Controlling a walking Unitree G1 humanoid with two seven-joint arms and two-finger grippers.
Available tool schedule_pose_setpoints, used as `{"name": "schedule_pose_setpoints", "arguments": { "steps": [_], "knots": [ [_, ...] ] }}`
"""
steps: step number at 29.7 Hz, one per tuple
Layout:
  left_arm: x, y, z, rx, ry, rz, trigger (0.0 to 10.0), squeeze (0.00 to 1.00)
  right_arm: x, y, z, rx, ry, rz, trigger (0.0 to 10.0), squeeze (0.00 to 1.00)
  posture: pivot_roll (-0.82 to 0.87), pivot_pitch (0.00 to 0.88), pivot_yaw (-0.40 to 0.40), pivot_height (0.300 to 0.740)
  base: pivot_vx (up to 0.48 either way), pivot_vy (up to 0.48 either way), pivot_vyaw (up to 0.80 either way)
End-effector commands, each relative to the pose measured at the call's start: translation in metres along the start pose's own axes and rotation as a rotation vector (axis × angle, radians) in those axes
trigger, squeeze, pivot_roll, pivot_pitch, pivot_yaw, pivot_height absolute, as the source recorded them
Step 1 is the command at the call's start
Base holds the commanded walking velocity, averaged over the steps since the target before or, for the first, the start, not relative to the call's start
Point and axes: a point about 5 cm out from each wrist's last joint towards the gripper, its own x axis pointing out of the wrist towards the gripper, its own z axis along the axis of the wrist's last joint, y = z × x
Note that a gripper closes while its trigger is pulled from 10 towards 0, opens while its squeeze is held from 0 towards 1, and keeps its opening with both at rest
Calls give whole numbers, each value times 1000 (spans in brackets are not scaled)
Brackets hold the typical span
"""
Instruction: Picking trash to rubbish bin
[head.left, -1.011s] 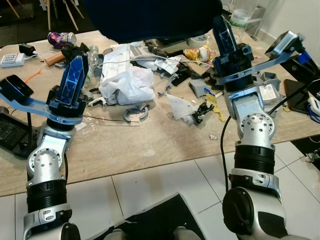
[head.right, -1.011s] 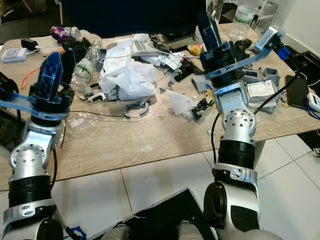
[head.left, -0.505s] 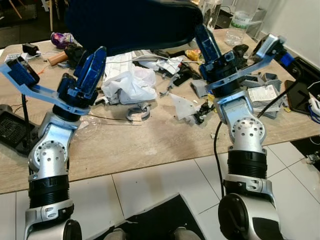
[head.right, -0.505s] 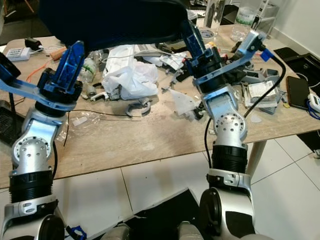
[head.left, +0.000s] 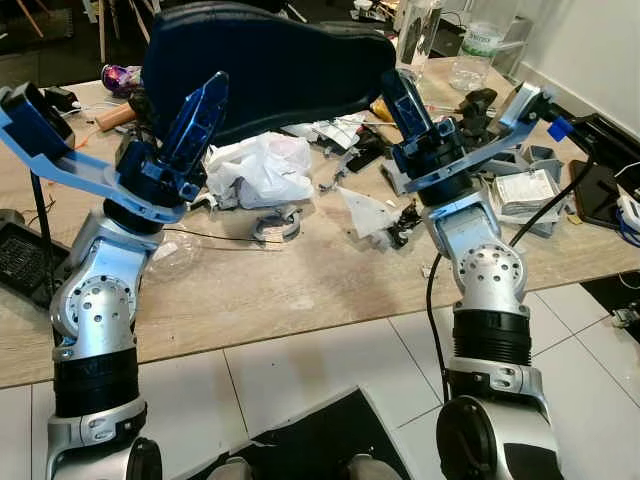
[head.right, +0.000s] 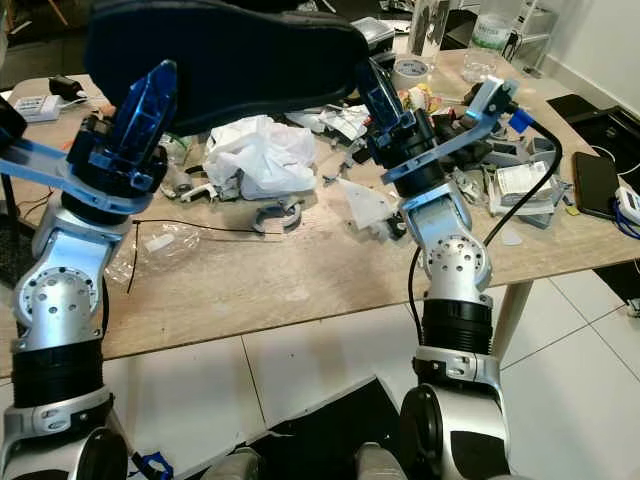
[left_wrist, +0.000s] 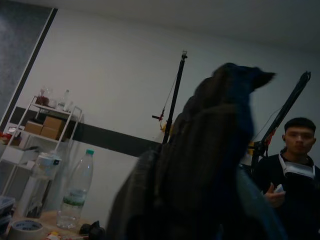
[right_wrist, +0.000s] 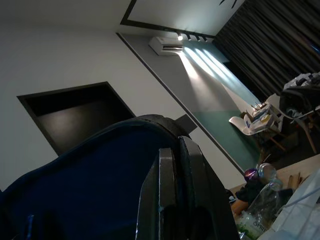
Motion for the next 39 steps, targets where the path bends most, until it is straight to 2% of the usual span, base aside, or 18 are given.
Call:
{"name": "schedule_pose_setpoints", "arguments": {
  "steps": [1, 8, 14, 15, 16, 18, 19, 20, 26, 32, 33, 36, 37, 39],
  "knots": [
    [1, -6, 1, 22, 38, -39, 0, 0, 0, 5, -1, -9, 3, 14, 0, 0, -20, 126, 6, 740, 0, 0, 0],
    [0, -7, -5, 43, 95, -51, 0, 0, 1, 4, -1, -14, 4, 5, 0, 0, -20, 127, 6, 740, 0, 0, 0],
    [0, -7, -6, 46, 100, -44, 0, 0, 0, 2, -1, -30, 2, -15, 0, 0, -20, 127, 6, 740, 0, 0, 0],
    [0, -6, -6, 48, 105, -42, 0, 0, 0, -1, -2, -49, 4, -35, 1922, 0, -15, 126, 3, 740, 0, 0, 0],
    [0, -6, -7, 47, 109, -39, 0, 0, -1, -5, -2, -79, 7, -72, 10000, 0, -15, 126, 3, 740, 0, 0, 0],
    [-1, -6, -8, 46, 113, -37, 0, 0, -2, -8, -2, -98, 9, -94, 10000, 0, -15, 126, 3, 740, 0, 0, 0],
    [-1, -6, -9, 47, 120, -33, 0, 0, -2, -10, -2, -117, 9, -109, 10000, 345, -15, 126, 3, 740, 0, 0, 0],
    [-2, -6, -11, 49, 129, -27, 0, 0, -3, -11, -1, -127, 9, -113, 10000, 1000, -15, 126, 3, 740, 0, 0, 0],
    [-7, -1, -12, 48, 130, 13, 0, 0, -6, -14, 5, -144, -11, -130, 10000, 1000, -15, 126, 3, 740, 0, 0, 0],
    [-20, 10, -2, 14, 61, 83, 0, 0, -11, -11, 10, -141, -6, -90, 10000, 1000, -14, 131, 9, 740, 0, 0, 0],
    [-23, 11, 0, 12, 53, 93, 0, 0, -12, -9, 9, -135, 12, -63, 10000, 1000, -14, 131, 9, 740, 0, 0, 0],
    [-35, 17, 10, 28, 45, 136, 0, 0, -24, 11, 0, -146, 141, 132, 10000, 1000, -15, 134, 7, 740, 0, 0, 0],
    [-38, 19, 14, 22, 29, 147, 0, 0, -28, 17, 0, -122, 163, 189, 10000, 0, -13, 138, 7, 740, 0, 0, 0],
    [-44, 22, 19, 13, 2, 170, 0, 0, -37, 30, -2, -89, 217, 297, 10000, 0, -16, 140, 8, 740, 0, 0, 0]
  ]
}}
